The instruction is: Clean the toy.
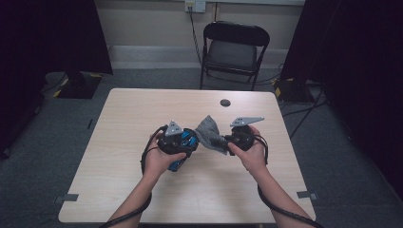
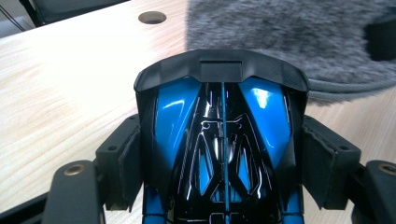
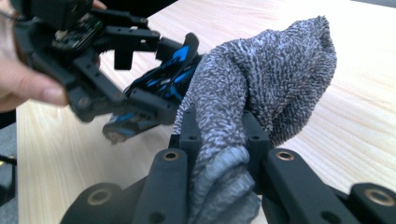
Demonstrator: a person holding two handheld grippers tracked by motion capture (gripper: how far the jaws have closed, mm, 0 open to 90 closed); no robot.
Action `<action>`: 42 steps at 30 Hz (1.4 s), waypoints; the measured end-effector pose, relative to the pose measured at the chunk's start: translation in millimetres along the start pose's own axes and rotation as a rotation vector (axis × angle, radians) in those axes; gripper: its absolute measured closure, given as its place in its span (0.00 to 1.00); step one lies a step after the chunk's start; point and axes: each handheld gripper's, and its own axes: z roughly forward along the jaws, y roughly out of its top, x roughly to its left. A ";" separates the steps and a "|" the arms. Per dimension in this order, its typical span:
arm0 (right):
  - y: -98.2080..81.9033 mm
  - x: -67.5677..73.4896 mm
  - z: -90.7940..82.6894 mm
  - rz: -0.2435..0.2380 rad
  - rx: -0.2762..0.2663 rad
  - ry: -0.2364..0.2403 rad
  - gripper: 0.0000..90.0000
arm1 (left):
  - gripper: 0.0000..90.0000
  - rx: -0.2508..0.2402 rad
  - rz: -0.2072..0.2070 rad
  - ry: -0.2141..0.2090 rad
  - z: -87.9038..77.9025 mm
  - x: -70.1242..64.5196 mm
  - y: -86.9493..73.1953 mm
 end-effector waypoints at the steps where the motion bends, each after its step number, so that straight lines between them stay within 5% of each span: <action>1: -3.6 0.4 -1.9 0.002 -0.010 0.016 0.84 | 0.28 0.003 -0.002 0.003 0.3 1.7 -1.0; 13: -22.6 -1.9 -11.4 -0.005 -0.002 0.043 0.84 | 0.28 0.013 -0.017 0.021 -2.2 8.0 -1.9; 22: -31.8 -18.1 -26.1 0.034 -0.017 -0.015 0.84 | 0.28 -0.001 -0.041 0.032 -8.2 16.7 -3.5; 32: -10.1 -40.6 -29.0 0.101 -0.074 -0.114 0.84 | 0.28 -0.001 -0.005 -0.011 -5.2 0.2 4.1; 42: 15.3 -31.1 -3.3 0.092 -0.073 -0.108 0.84 | 0.28 0.020 0.019 -0.043 0.8 -11.4 3.5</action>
